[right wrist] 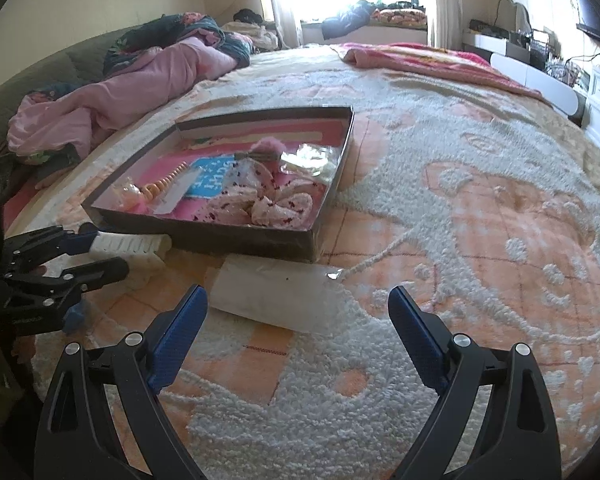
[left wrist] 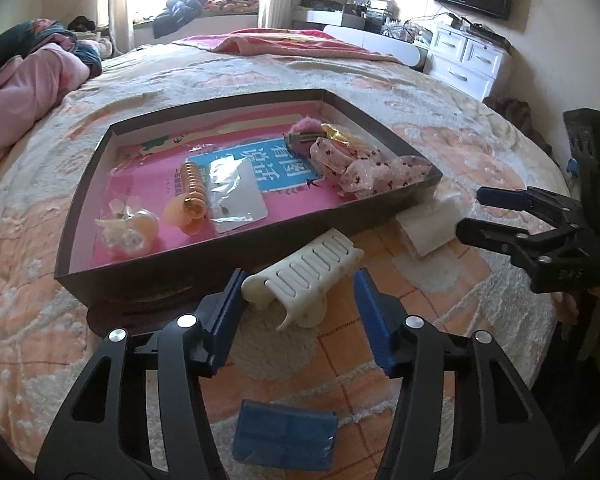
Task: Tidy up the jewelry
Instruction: 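Grasp the white claw clip with the left tool while the right tool grasps the clear bag, then carry the white clip into the tray with the left tool while the right tool carries the bag there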
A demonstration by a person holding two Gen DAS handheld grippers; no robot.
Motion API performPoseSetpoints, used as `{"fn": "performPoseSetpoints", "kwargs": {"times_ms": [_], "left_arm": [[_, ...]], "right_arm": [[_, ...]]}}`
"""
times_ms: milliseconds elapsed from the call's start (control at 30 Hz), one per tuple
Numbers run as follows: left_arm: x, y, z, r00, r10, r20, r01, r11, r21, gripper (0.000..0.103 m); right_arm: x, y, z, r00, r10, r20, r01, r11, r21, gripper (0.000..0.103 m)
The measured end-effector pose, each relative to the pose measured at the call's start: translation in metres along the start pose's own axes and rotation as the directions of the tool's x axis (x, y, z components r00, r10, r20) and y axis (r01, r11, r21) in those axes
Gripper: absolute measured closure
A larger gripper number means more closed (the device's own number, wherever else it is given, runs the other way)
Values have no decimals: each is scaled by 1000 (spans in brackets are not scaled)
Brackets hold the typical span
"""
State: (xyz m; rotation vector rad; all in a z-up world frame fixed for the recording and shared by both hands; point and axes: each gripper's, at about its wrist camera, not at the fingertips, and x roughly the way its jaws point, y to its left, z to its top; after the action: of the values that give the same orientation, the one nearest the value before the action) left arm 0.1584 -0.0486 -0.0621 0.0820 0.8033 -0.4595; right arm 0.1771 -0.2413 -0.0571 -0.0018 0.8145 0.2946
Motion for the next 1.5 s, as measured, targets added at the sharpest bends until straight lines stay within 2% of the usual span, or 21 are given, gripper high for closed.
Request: {"fn": "performPoseSetpoints", "kwargs": {"times_ms": [200, 400, 467, 533, 567, 633, 767, 833, 1100, 1200, 1500], "left_arm": [[-3, -2, -1, 1000, -14, 0, 14, 1000, 15, 59], [4, -4, 1, 1000, -17, -11, 17, 1000, 20, 59], [6, -6, 3, 1000, -18, -12, 19, 999, 28, 59], [8, -7, 4, 1000, -24, -13, 24, 999, 31, 59], [10, -7, 4, 1000, -24, -13, 25, 999, 33, 59], [12, -8, 4, 1000, -23, -18, 24, 999, 42, 59], [16, -9, 5, 1000, -23, -17, 24, 998, 57, 59], [17, -9, 5, 999, -30, -17, 31, 998, 57, 63], [17, -14, 6, 999, -29, -13, 30, 997, 77, 71], [14, -17, 6, 999, -44, -12, 45, 996, 81, 83], [2, -14, 9, 999, -41, 20, 40, 998, 49, 84]], "right_arm": [[20, -3, 1, 999, 11, -49, -9, 1000, 26, 14], [31, -4, 4, 998, 20, -57, -17, 999, 43, 13], [31, -1, 3, 999, 19, -49, -18, 999, 28, 17], [30, 3, 3, 999, 29, -46, -29, 999, 16, 30], [29, 6, 2, 998, 35, -43, -35, 999, 10, 33], [27, 9, 1, 998, 52, -37, -52, 999, -2, 50], [18, 13, 0, 999, 38, -12, -39, 999, -30, 62], [13, 12, 0, 999, 43, 0, -43, 999, -31, 70], [1, 16, -3, 999, 52, 18, -51, 997, -51, 75], [-4, 20, -4, 998, 47, 29, -45, 996, -72, 76], [-18, 27, -3, 997, 60, 52, -55, 994, -94, 81]]}}
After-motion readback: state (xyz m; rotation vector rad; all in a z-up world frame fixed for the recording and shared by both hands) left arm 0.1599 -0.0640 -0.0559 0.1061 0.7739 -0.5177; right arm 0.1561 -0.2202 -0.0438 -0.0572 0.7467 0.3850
